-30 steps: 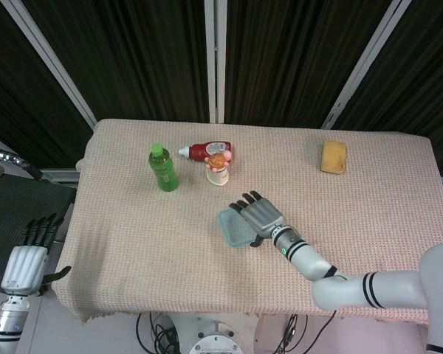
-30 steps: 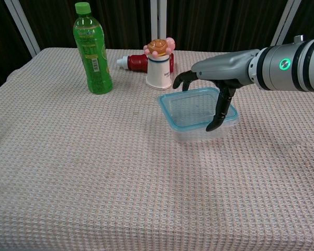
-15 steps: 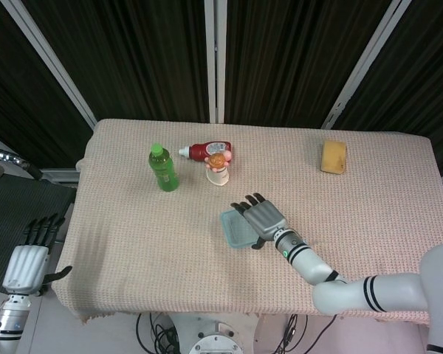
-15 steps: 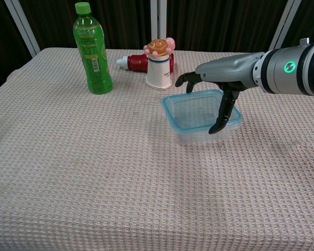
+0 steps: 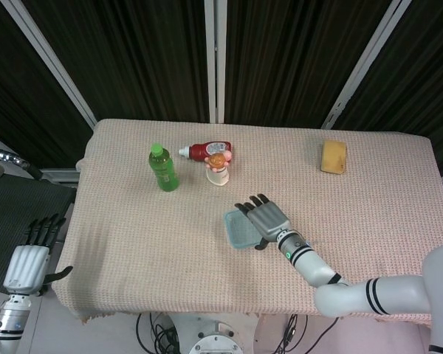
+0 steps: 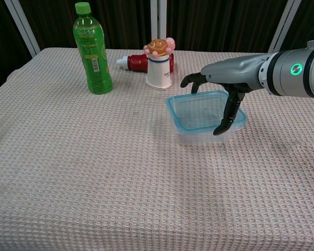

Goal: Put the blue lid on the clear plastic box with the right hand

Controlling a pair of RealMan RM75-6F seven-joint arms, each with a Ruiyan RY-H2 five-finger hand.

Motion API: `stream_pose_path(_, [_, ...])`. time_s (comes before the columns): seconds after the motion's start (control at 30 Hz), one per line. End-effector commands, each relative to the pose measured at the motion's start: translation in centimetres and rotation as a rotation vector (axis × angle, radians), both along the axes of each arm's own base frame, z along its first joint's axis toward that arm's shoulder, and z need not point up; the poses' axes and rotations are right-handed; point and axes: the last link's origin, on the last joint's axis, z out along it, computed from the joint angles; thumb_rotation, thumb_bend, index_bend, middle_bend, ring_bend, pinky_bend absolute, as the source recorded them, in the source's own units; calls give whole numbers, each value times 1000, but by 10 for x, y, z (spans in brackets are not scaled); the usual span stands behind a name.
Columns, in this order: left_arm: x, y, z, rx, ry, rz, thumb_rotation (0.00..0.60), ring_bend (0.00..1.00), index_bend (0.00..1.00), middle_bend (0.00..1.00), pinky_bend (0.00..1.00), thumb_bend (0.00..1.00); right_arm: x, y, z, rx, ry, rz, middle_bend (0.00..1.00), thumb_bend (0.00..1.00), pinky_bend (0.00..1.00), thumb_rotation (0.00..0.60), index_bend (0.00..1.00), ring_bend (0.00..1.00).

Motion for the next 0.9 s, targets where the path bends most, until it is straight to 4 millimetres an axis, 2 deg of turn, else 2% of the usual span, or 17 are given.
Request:
stream_pose_path(0.03, [0, 0, 0, -2, 0, -1, 600, 0, 58, 0, 0, 0, -1, 1, 1, -3, 0, -2, 236, 16, 0, 600, 0, 0])
stream_pose_path(0.6, [-1, 1, -2, -5, -4, -3, 600, 0, 58, 0, 0, 0, -5, 8, 10, -20, 3, -19, 201, 0, 0, 600, 0, 0])
stream_pose_path(0.9, [-1, 1, -2, -5, -4, -3, 600, 0, 58, 0, 0, 0, -4, 9, 8, -16, -1, -23, 187, 0, 0, 600, 0, 0])
